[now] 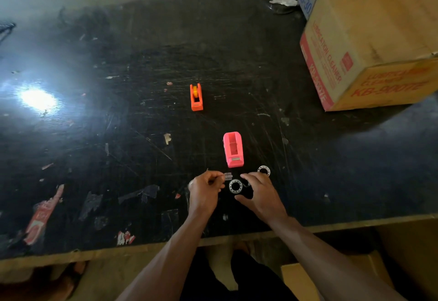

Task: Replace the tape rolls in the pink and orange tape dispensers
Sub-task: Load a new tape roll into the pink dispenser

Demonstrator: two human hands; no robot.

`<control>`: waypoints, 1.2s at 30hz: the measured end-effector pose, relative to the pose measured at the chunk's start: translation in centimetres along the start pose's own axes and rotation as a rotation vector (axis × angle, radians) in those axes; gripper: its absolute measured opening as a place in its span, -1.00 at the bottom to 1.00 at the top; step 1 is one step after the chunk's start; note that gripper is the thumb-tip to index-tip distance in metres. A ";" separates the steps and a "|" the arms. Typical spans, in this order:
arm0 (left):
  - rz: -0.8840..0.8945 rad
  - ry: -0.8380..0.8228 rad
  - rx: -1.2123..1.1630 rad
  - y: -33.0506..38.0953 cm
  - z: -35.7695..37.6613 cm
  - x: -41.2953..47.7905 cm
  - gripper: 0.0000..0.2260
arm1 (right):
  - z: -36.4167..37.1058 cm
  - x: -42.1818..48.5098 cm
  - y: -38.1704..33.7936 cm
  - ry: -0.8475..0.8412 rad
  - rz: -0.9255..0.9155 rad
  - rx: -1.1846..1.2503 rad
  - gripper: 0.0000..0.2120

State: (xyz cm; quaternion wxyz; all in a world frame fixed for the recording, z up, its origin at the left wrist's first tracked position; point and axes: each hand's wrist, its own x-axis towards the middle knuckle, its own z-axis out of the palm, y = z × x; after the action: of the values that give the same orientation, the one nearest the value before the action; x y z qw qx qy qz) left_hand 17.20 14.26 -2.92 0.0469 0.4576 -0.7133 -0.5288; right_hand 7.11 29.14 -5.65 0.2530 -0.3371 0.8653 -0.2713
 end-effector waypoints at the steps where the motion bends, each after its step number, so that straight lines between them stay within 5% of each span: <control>1: 0.001 0.003 -0.006 0.0 0.0 -0.1 -0.90 | 0.1 0.1 0.0 -0.010 0.001 -0.001 -0.36; 36: 0.090 -0.143 0.105 2.2 0.3 -0.8 -0.89 | -3.6 0.0 -1.8 0.092 -0.090 0.165 -0.57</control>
State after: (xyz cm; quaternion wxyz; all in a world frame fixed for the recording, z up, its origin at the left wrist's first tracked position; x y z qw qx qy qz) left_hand 16.17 15.09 -1.00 -0.0046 0.3879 -0.7614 -0.5193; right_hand 5.63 29.14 -1.89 0.2274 -0.3406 0.8347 -0.3682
